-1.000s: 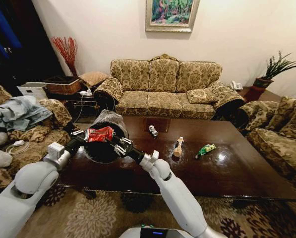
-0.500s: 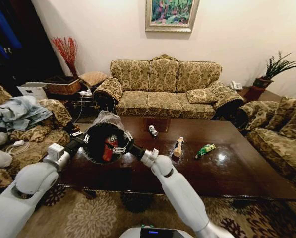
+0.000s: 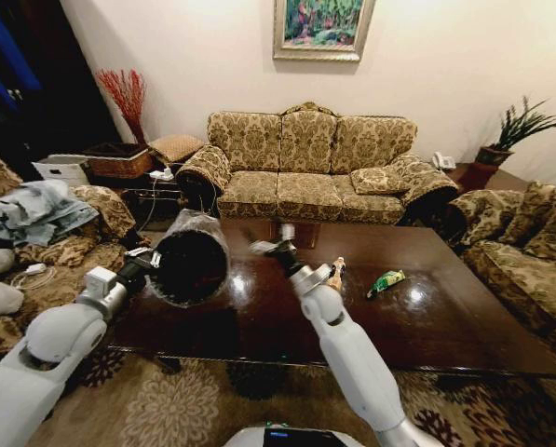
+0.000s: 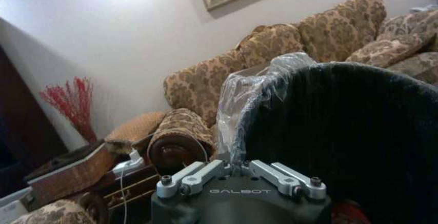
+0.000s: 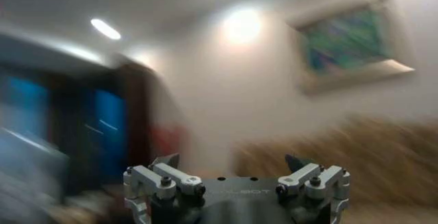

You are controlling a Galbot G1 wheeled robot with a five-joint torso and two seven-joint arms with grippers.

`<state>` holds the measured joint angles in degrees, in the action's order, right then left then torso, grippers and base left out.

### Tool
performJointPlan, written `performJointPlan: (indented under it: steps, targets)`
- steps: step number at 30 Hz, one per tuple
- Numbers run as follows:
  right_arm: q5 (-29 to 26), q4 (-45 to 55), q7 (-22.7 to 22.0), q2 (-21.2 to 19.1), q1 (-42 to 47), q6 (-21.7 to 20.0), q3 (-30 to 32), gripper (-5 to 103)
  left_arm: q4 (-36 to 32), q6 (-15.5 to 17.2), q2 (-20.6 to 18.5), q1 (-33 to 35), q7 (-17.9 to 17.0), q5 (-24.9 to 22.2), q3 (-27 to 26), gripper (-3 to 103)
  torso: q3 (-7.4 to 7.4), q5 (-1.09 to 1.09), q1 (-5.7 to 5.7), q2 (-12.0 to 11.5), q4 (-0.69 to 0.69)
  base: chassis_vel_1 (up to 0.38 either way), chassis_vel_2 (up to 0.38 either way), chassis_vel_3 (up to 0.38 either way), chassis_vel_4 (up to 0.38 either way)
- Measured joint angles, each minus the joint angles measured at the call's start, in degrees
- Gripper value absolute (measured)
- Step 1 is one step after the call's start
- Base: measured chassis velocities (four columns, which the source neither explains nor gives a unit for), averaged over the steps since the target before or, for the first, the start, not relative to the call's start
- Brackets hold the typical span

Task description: Move to the front of the table and place the trash on the table into the trash bin.

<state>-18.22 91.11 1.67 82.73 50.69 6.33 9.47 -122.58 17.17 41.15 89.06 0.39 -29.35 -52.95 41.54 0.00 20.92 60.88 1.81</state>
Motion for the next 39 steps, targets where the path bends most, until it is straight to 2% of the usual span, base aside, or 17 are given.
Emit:
performJointPlan:
  steps: [1,4,9,17,22,34,36,39]
  targets:
    - [0.00,0.00,0.00,0.00,0.00,0.00,0.00,100,0.00,0.00,0.00,0.00,0.00,0.00,0.00,2,0.00,0.00,0.00,0.00,0.00,0.000,0.000,0.000,0.000]
    - [3.93,-11.11,-3.85,2.68,-2.85,0.83,2.06,100,-1.10,0.08,1.22,-0.12,-0.14,0.04,-0.02,2,0.00,0.00,0.00,0.00,0.03,0.000,0.000,0.000,0.000]
    - [3.80,-16.15,-5.02,4.57,-4.53,1.38,2.61,100,-2.19,0.09,1.99,0.14,-0.15,0.11,-0.71,2,0.00,0.01,0.00,0.00,0.04,0.000,0.000,0.000,0.000]
    - [0.39,-15.80,-1.28,3.49,-3.81,-3.13,3.56,100,-3.18,0.00,4.38,1.25,-0.16,1.07,-1.46,2,-0.01,0.00,-0.01,0.00,0.03,0.000,0.000,0.000,0.000]
    - [0.48,-17.01,-0.02,3.25,-4.22,-4.18,3.61,100,-3.53,-0.05,5.08,1.29,-0.12,1.44,-1.24,2,-0.01,0.00,0.00,0.00,0.02,0.000,0.000,0.000,0.000]
    - [2.46,-22.85,1.57,3.92,-6.47,-1.30,3.96,100,-4.54,-0.12,6.00,2.34,-0.22,1.59,-1.97,2,-0.01,-0.01,-0.02,0.00,0.01,-0.144,0.034,0.164,-0.031]
    - [2.80,-25.89,1.59,5.06,-8.43,-1.08,3.81,100,-4.87,-0.13,6.02,2.29,-0.23,1.60,-1.94,2,0.01,0.04,0.05,-0.01,0.00,-0.252,0.092,0.185,-0.110]
    - [3.30,-29.01,1.59,6.36,-10.07,-0.86,3.78,100,-5.13,-0.13,5.95,2.28,-0.23,1.59,-1.84,2,0.04,0.01,0.09,-0.03,-0.03,-0.179,0.050,0.121,-0.092]
